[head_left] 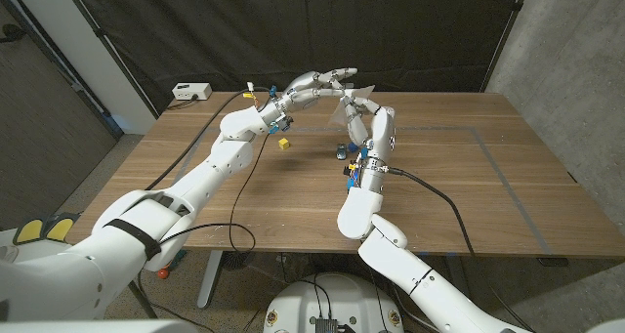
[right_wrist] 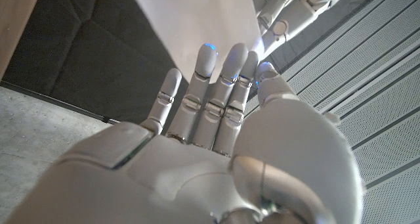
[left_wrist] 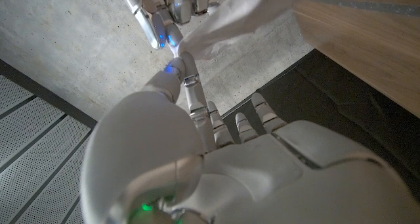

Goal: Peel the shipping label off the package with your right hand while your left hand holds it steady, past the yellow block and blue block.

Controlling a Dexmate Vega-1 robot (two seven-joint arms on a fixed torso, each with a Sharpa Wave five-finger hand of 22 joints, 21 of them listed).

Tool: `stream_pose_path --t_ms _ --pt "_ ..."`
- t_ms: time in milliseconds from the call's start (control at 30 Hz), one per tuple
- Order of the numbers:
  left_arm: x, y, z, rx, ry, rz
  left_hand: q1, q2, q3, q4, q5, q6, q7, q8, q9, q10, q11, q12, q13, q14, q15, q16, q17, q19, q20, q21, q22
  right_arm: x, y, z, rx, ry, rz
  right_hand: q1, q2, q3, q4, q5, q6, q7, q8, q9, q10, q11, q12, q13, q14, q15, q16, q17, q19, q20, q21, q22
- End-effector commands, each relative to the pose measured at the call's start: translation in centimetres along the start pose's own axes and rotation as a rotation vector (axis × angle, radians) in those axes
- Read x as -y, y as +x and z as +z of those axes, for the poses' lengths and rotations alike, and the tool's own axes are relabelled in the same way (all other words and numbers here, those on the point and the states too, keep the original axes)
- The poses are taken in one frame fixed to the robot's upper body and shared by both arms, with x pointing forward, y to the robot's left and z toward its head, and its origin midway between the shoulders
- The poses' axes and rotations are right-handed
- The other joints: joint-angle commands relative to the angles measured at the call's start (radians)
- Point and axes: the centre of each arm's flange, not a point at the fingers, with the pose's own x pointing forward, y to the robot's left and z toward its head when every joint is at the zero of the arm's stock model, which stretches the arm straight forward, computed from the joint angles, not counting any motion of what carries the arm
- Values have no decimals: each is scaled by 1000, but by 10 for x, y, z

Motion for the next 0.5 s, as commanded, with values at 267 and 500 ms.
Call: stream_pose_path --t_ms 267,500 --pt "-3 3 0 -16 62 9 -1 5 12 1 2 37 -29 74 68 3 2 5 3 5 2 2 3 2 2 4 3 -8 5 -1 -8 -65 34 -85 -57 -49 49 -44 0 3 -2 9 -6 0 10 4 5 -108 19 -5 -5 8 -13 -14" --pt "-2 3 3 -1 56 -12 -1 4 12 1 2 39 -32 72 65 0 2 3 3 4 3 1 2 2 1 4 3 -11 5 -3 -15 -69 19 -141 -54 -74 74 -47 -14 16 -16 5 -16 18 -2 -16 -3 -112 21 -20 -3 12 -3 -4"
